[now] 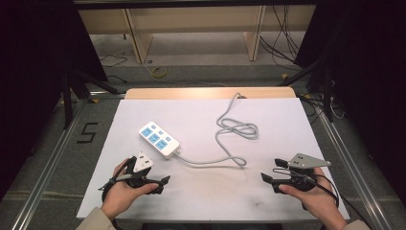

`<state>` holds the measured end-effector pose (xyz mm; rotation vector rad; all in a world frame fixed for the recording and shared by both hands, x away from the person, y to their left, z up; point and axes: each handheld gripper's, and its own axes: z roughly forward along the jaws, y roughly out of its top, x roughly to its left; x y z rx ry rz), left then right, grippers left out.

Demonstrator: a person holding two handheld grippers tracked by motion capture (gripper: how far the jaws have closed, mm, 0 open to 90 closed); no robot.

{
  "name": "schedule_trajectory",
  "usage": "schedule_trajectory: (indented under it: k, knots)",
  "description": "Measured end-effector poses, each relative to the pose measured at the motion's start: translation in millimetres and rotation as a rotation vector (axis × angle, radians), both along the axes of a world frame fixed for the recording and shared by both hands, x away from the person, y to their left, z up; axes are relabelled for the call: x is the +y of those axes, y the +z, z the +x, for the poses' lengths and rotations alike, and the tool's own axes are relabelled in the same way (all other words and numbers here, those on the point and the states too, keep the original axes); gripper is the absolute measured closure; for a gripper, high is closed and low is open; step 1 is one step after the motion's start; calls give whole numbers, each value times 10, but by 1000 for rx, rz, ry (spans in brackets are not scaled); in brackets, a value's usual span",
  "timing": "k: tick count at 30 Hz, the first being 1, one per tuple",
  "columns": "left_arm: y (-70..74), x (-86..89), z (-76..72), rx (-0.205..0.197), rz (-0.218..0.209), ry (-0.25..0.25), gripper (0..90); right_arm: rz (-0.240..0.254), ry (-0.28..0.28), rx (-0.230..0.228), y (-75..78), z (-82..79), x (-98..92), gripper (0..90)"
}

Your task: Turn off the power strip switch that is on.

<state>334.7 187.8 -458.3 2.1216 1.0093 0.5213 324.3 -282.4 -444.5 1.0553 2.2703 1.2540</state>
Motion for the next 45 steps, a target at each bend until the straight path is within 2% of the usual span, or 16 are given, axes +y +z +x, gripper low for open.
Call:
schedule_trajectory:
  k: [1, 2, 3, 5, 6, 7, 9, 11, 12, 13, 14, 19, 33, 36, 45]
  knots:
    - [12, 9, 1, -2, -1, 25, 117, 1, -1, 0, 1, 1, 2, 244]
    - [12, 9, 1, -2, -1, 25, 159, 0, -1, 1, 2, 0, 5, 245]
    - [22, 19, 0, -2, -1, 43, 159, 0, -1, 1, 2, 0, 5, 245]
    - [44, 39, -7, -5, -7, 63, 265, 0, 2, 2, 5, -6, 20, 246]
    - [56, 50, -9, -5, -11, 73, 265, 0, 2, 2, 5, -6, 20, 246]
    - [68, 60, -8, -4, -12, 97, 445, 0, 4, 1, 6, -7, 29, 246]
    - [97, 84, 2, -14, -29, 121, 615, -1, 7, 3, 5, -3, 33, 247]
    - [122, 108, 19, -12, -34, 132, 760, -1, 8, 4, 2, 0, 34, 248]
    - [129, 114, 28, -8, -31, 126, 816, 0, 9, 5, 2, 1, 33, 248]
    - [135, 120, 41, -3, -32, 127, 816, 0, 9, 5, 2, 1, 33, 248]
    - [149, 126, 63, -2, -22, 118, 895, 4, 6, 5, 2, 2, 33, 249]
    - [174, 110, 108, -2, 10, 110, 899, 1, 9, 5, -3, 3, 32, 253]
    - [189, 156, 286, 13, -20, 142, 899, -19, 4, 7, -13, -19, 34, 257]
    - [187, 168, 332, 17, -7, 144, 899, -19, 4, 11, -17, -19, 38, 258]
    - [186, 176, 448, 35, -17, 163, 899, -18, 3, 10, -19, -21, 42, 258]
